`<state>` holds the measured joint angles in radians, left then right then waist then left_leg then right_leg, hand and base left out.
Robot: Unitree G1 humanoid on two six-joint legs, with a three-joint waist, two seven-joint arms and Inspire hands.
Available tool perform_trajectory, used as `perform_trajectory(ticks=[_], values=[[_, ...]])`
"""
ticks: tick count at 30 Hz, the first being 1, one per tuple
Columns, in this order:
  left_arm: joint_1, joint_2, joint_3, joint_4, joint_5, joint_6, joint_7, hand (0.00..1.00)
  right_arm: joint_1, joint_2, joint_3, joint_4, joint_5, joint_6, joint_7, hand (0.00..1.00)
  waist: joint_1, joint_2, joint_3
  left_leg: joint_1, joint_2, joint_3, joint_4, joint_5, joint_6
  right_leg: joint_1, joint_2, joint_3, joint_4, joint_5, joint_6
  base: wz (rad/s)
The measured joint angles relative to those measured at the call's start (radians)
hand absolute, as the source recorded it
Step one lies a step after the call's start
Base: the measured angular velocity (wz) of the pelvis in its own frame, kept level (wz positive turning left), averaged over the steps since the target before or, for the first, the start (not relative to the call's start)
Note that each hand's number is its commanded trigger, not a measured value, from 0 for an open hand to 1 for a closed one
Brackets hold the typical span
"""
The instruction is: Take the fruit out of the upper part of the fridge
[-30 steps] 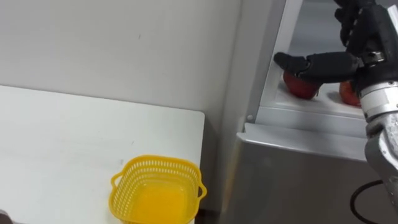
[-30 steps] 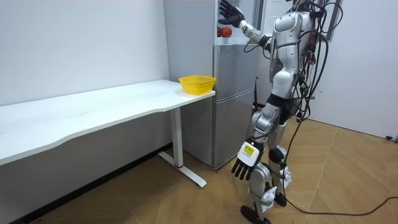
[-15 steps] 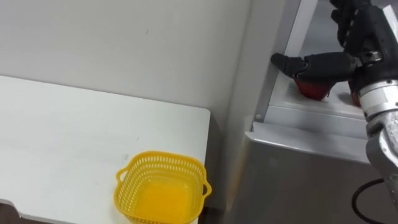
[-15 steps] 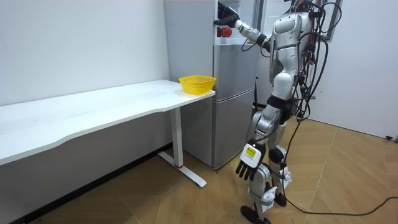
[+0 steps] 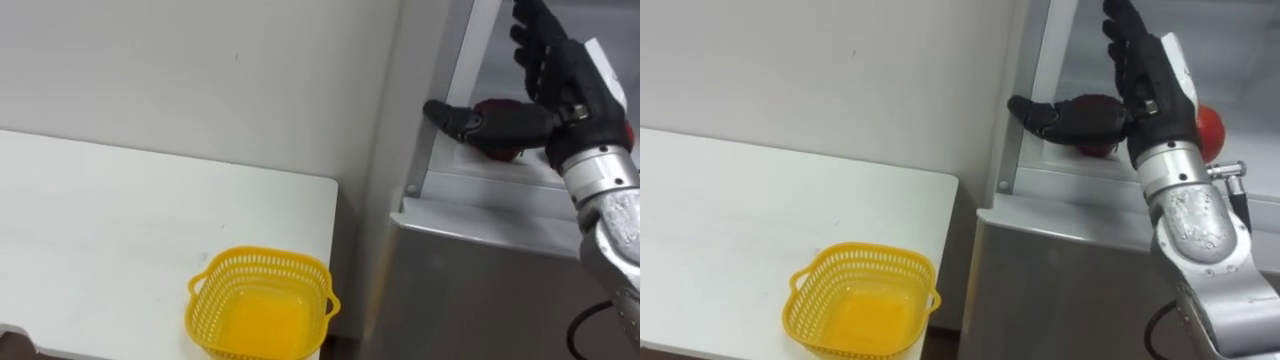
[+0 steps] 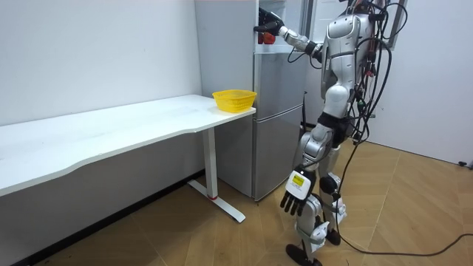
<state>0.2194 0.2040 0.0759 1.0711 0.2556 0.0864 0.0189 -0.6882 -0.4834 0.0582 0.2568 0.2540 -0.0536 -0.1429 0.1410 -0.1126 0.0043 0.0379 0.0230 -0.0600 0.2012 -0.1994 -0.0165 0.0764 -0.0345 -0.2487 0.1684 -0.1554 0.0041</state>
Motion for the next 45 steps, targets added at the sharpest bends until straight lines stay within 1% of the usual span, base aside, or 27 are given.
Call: perform_trajectory(ticks=[6,10,19,29,32,34,37,41,45], values=[[0.002,0.001,0.000,0.006,0.001,-0.001,0.000,0.00,0.000,0.000,0.000,0.010,0.011,0.001,0.015,0.00,-0.002,0.005,0.0037,0.007,-0.001,-0.001,0.000,0.000,0.000,0.011,0.000,-0.001,0.000,0.000,0.000,0.00],[0.005,0.002,0.000,0.007,0.000,0.000,0.000,0.00,0.000,0.000,-0.001,0.010,0.012,0.001,0.015,0.00,-0.002,0.006,0.0040,0.004,0.000,-0.001,-0.002,0.000,0.000,0.009,0.000,-0.001,-0.001,0.000,0.000,0.00],[0.010,0.002,0.000,0.007,0.001,0.000,0.000,0.00,0.000,0.000,-0.001,0.009,0.010,0.001,0.015,0.00,-0.003,0.014,-0.0017,0.007,-0.001,-0.001,0.000,0.000,0.000,0.011,0.000,0.000,-0.001,0.000,0.000,0.00],[0.013,0.002,0.000,0.007,0.013,0.000,-0.001,0.00,0.000,0.000,-0.001,0.003,-0.011,0.002,0.015,0.00,-0.002,0.013,-0.0023,0.007,0.000,0.001,0.000,0.000,0.000,0.009,0.000,0.001,0.000,0.000,0.000,0.00],[0.013,0.001,0.000,0.005,0.013,0.000,-0.001,0.00,0.000,0.000,-0.001,-0.021,-0.012,0.011,0.015,0.00,-0.004,0.013,-0.0031,0.007,0.000,0.001,-0.003,0.000,0.000,0.007,0.000,0.001,-0.001,0.000,0.000,0.00],[0.015,0.001,-0.001,0.004,0.013,0.000,-0.001,0.00,0.000,-0.001,-0.001,-0.044,-0.011,0.011,0.014,0.00,-0.004,0.012,-0.0067,0.008,0.000,0.002,-0.002,0.000,0.000,0.008,0.000,0.002,0.000,0.000,0.000,0.00],[0.014,0.001,-0.001,0.004,0.013,-0.004,-0.001,0.00,0.000,-0.001,-0.001,-0.044,-0.011,0.011,0.012,0.00,-0.003,0.008,-0.0098,0.009,0.000,0.002,-0.002,0.000,0.000,0.008,0.000,0.002,0.000,0.000,0.000,0.00],[0.011,0.001,-0.001,0.002,0.013,-0.004,0.001,0.00,0.000,-0.004,-0.001,-0.054,0.010,0.011,0.012,0.00,-0.008,0.008,-0.0095,0.007,0.000,0.002,-0.003,0.000,0.000,0.008,0.000,0.000,-0.001,0.000,0.000,0.00],[0.011,0.001,-0.002,0.002,0.013,-0.004,0.023,0.00,0.000,-0.024,-0.001,-0.084,0.029,0.011,0.011,0.00,-0.010,0.009,-0.0087,0.007,0.000,0.003,-0.004,0.000,0.000,0.008,0.000,0.000,0.000,0.000,0.000,0.00]])
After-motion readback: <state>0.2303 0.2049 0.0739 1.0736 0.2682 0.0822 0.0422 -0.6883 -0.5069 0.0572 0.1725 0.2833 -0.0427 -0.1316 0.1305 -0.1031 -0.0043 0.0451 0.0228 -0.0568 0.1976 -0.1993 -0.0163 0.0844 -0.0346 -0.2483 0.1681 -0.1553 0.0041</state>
